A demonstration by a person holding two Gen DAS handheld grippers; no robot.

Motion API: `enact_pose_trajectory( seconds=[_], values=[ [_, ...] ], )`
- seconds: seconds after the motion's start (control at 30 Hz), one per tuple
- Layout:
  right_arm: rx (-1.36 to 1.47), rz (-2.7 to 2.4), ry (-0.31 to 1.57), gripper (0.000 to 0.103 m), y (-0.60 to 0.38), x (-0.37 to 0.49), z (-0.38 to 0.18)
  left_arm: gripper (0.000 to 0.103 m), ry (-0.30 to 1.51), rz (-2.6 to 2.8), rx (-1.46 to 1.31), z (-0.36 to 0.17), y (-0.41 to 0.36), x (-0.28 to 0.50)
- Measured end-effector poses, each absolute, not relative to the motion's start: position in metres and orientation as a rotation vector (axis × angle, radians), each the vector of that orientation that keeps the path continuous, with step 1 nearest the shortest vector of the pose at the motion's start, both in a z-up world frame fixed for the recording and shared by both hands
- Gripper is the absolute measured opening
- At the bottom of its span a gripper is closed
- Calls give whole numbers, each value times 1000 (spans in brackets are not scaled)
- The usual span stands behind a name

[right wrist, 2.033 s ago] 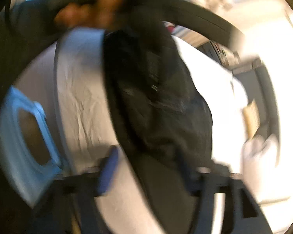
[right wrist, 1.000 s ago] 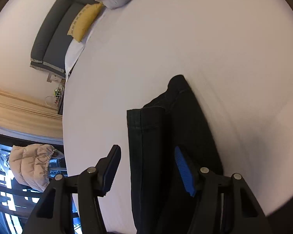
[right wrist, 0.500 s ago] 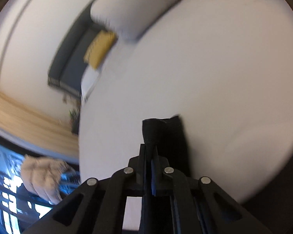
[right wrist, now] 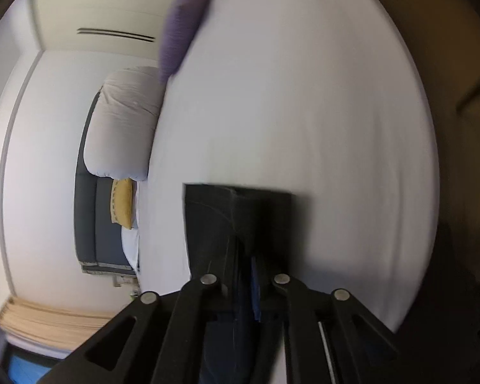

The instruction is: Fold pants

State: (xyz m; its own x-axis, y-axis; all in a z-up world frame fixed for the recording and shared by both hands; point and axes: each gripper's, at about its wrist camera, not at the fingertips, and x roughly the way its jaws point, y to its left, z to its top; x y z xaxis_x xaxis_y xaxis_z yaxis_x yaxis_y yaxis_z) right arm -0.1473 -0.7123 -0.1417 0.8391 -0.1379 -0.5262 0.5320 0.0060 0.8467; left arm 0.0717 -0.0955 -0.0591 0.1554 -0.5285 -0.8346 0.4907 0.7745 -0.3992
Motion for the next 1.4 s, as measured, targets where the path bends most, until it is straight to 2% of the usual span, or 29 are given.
enact_pose_trajectory(
  seconds=[0.1, 0.17, 0.23, 0.27, 0.97, 1.17, 1.23, 1.27, 1.33, 1.37, 1.4],
  values=[
    [1463, -486, 309, 42, -713, -143, -138, 11, 1218, -713, -24, -57, -100, 72],
    [1419, -475, 327, 42, -713, -129, -130, 11, 1219, -701, -13, -57, -104, 71],
    [1399, -467, 349, 22, -716, -123, -128, 11, 1221, -687, -1, -55, -108, 69],
    [1391, -478, 369, 7, -718, -118, -128, 11, 1222, -683, 4, -51, -109, 70],
    [1467, -571, 380, 4, -726, -155, -147, 11, 1225, -672, 7, -42, -101, 52],
    [1455, -554, 438, 4, -740, -150, -153, 11, 1217, -682, -21, -44, -94, 46],
    [1483, -513, 430, 9, -744, -153, -154, 11, 1210, -687, -30, -45, -87, 42],
    [1470, -515, 410, 16, -745, -158, -150, 11, 1207, -689, -37, -44, -77, 41],
    [1391, -608, 361, 41, -745, -179, -132, 11, 1203, -693, -62, -46, -72, 38],
    [1381, -646, 354, 60, -745, -186, -128, 11, 1199, -695, -73, -47, -70, 36],
    [1378, -673, 328, 61, -742, -197, -121, 11, 1196, -698, -82, -47, -68, 34]
  ],
)
